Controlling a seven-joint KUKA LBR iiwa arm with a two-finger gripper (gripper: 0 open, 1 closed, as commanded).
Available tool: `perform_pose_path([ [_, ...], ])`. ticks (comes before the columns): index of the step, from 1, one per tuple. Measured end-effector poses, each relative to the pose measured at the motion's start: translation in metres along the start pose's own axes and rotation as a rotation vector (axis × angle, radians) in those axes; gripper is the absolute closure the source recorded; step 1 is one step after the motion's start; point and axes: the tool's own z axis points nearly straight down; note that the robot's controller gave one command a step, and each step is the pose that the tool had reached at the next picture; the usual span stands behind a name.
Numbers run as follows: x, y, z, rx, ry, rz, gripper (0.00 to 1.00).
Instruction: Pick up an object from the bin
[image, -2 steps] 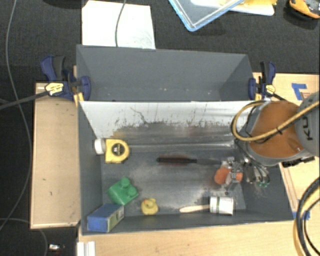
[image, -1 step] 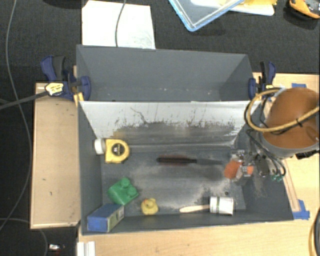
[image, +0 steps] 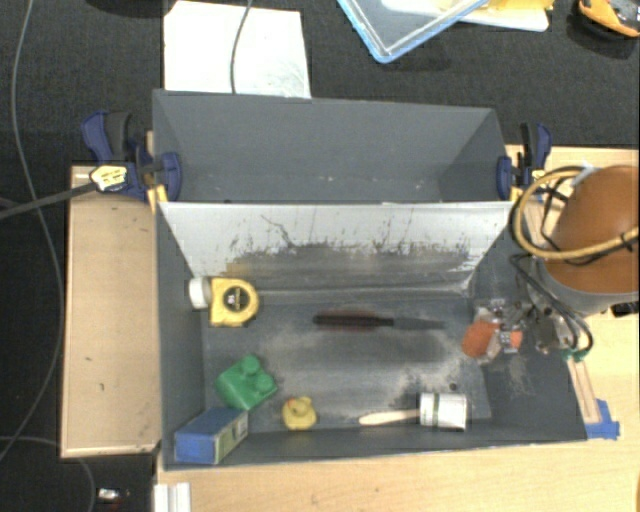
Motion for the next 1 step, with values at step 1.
perform_pose_path([
  [1, 0.0109, -0.0057, -0.0391, 0.001, -0.005, -0.245, 1.00],
])
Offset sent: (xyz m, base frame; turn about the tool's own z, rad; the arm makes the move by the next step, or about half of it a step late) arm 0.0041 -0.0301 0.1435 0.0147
